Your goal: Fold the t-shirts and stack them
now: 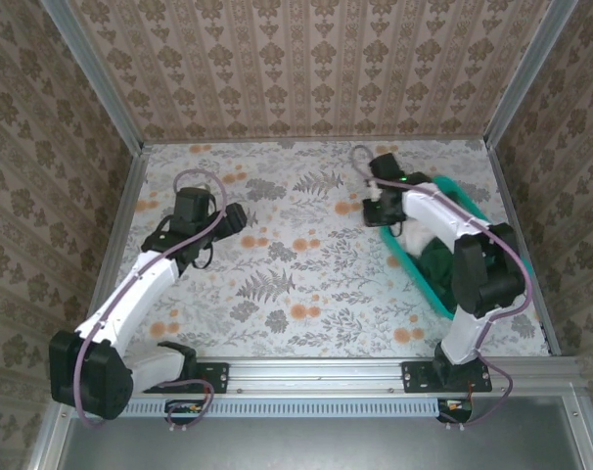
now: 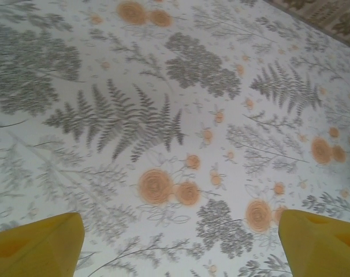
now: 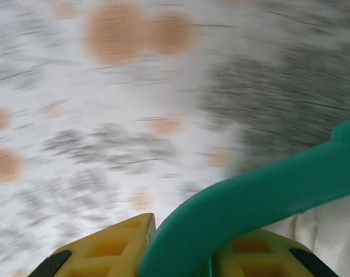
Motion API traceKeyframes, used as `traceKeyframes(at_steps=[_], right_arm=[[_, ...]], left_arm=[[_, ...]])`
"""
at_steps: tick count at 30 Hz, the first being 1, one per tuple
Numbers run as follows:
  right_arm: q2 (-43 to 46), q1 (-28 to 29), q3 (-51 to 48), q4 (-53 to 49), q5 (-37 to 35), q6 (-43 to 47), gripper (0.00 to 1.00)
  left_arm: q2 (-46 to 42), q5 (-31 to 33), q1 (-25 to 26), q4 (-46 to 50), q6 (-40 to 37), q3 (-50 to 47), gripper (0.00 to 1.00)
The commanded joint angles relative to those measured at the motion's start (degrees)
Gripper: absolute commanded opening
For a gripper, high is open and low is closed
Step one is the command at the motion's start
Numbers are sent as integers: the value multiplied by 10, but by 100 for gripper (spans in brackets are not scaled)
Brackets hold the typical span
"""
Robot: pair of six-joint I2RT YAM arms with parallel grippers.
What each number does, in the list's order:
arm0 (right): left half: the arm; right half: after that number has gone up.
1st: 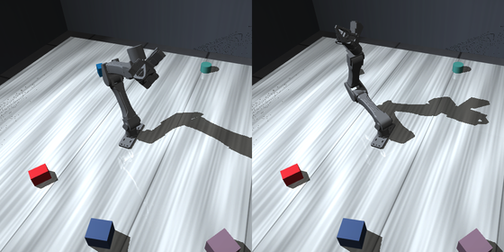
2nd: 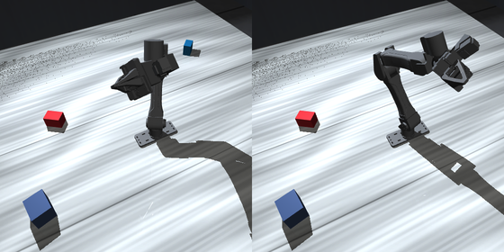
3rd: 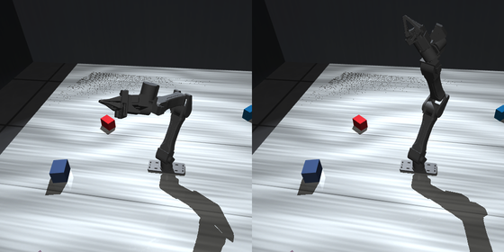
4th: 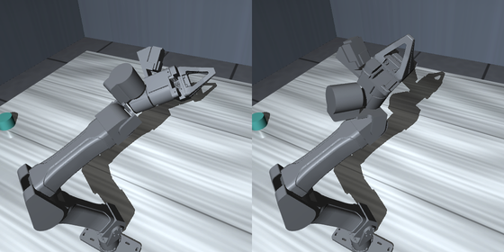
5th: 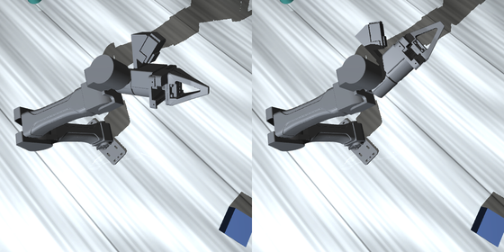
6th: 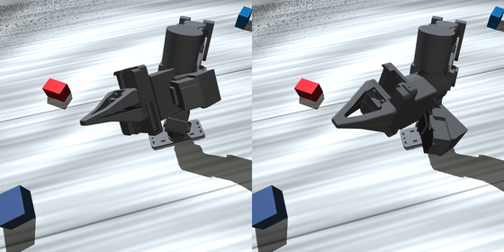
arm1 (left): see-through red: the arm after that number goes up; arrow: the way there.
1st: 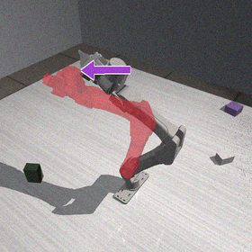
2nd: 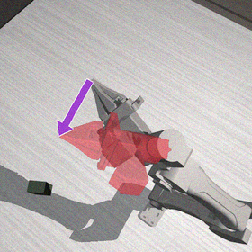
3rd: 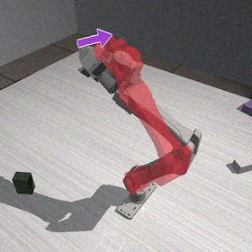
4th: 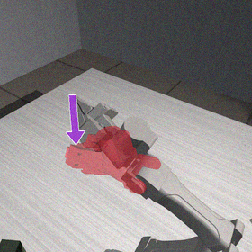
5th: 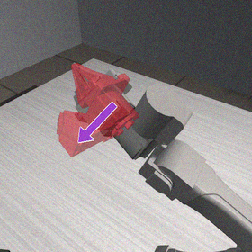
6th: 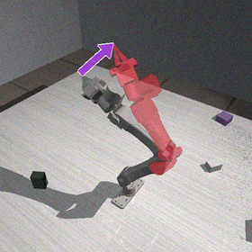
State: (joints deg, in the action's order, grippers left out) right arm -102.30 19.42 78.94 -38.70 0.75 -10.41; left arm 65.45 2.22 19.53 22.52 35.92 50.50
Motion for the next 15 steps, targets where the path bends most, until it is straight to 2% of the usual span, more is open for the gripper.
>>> traceKeyframes(at_steps=[1,5,8,10,12,15], right_arm=[[-41,65,53,94,121,21,16],[-80,120,90,82,132,49,18],[-82,145,97,60,145,67,25],[-67,150,94,58,143,63,40],[-44,150,93,52,136,50,48],[11,149,94,43,101,3,67]], left_arm=[[-36,21,-26,64,4,2,90],[-62,13,-41,70,46,-28,92],[-67,2,-44,63,55,-42,94],[-66,-6,-45,60,56,-43,95],[-60,-21,-44,51,49,-41,95],[-40,-46,-37,39,38,-26,95]])
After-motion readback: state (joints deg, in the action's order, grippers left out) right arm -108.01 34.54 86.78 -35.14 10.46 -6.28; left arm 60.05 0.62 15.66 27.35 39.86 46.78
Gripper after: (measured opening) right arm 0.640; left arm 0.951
